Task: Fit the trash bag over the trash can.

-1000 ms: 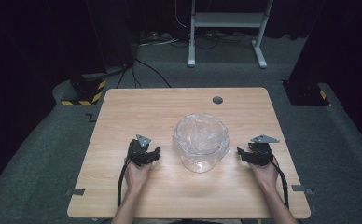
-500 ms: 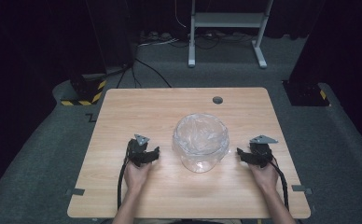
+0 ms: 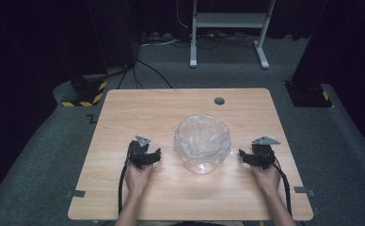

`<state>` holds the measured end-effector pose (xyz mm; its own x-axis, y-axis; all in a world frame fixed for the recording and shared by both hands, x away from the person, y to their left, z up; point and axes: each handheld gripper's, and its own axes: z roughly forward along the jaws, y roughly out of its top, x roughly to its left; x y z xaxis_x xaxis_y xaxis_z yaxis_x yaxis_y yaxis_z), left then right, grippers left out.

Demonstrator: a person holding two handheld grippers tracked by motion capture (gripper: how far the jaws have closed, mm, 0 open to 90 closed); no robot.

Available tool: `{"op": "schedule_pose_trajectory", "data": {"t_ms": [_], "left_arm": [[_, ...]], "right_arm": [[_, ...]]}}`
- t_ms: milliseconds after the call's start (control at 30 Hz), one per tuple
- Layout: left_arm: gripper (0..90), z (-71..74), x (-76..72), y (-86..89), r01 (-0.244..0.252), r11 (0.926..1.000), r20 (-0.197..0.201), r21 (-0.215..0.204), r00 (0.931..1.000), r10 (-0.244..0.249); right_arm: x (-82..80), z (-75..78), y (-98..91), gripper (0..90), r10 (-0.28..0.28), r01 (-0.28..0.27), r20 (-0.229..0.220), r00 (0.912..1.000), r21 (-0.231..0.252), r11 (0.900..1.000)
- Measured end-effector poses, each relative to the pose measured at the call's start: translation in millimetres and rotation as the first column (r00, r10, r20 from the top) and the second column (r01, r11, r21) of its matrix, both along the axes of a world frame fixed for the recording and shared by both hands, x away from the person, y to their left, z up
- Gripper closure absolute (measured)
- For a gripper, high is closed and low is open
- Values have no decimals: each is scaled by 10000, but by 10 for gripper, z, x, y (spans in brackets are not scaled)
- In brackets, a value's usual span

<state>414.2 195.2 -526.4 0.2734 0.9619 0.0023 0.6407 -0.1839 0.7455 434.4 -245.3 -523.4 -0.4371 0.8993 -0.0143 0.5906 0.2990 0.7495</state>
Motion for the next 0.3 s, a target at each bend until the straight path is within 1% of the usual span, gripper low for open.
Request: {"op": "schedule_pose_trajectory", "data": {"t_ms": [300], "left_arm": [[289,0,-2,-1,5,10000,-11,-2,10000,-5]], "right_arm": [[-2,0,0,345,-20,20,-7,10000,-3,10000]]}}
